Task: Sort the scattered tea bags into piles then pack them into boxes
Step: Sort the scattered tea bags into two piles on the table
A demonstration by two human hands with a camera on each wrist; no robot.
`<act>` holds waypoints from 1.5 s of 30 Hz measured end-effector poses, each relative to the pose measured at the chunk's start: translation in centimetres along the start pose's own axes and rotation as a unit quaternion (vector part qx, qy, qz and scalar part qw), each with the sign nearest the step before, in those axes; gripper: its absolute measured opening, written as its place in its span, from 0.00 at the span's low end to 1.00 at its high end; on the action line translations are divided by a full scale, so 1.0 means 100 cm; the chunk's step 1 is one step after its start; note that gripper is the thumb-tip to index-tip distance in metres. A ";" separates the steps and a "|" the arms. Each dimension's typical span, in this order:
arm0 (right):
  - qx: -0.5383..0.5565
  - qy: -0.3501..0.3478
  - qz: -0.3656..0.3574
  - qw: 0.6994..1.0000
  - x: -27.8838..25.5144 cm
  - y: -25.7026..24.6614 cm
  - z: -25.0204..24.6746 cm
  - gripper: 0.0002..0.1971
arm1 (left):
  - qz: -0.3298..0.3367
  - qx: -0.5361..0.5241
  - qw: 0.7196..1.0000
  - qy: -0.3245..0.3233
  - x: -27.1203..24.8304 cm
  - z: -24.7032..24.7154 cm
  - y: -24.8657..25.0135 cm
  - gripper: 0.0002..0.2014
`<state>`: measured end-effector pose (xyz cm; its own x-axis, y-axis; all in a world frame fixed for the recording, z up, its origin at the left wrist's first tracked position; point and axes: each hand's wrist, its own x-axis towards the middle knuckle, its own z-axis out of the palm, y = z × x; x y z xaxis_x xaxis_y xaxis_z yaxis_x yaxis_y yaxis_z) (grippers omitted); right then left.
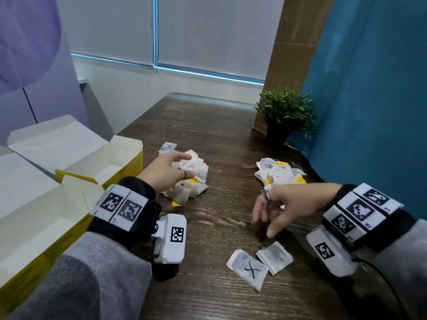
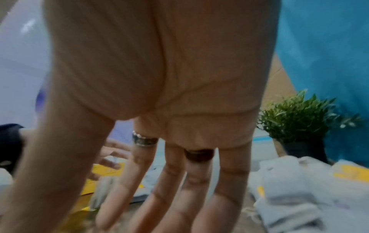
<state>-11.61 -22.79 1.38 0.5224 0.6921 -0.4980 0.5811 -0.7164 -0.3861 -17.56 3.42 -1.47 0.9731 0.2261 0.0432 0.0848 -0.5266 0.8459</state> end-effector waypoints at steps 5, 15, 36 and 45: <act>-0.038 -0.071 0.018 0.997 -0.001 -0.002 0.020 0.17 | 0.062 0.171 0.976 -0.122 -0.023 0.026 0.038 0.18; -0.010 0.156 0.049 0.987 -0.004 0.033 0.010 0.12 | 0.169 0.320 0.850 -0.383 -0.057 0.078 0.063 0.20; 0.505 0.397 -0.124 0.756 0.027 0.011 -0.003 0.08 | 0.095 -0.216 0.971 -0.048 -0.006 0.025 0.029 0.15; 0.463 0.392 -0.100 0.789 0.028 0.020 0.006 0.16 | 0.117 -0.148 0.982 -0.018 0.002 0.009 0.011 0.15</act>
<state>-9.35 -22.28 -1.23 0.9139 0.3819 0.1379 0.1862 -0.0923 -0.9782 -17.05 2.13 -1.01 0.9658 0.0953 0.2412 -0.2035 -0.2977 0.9327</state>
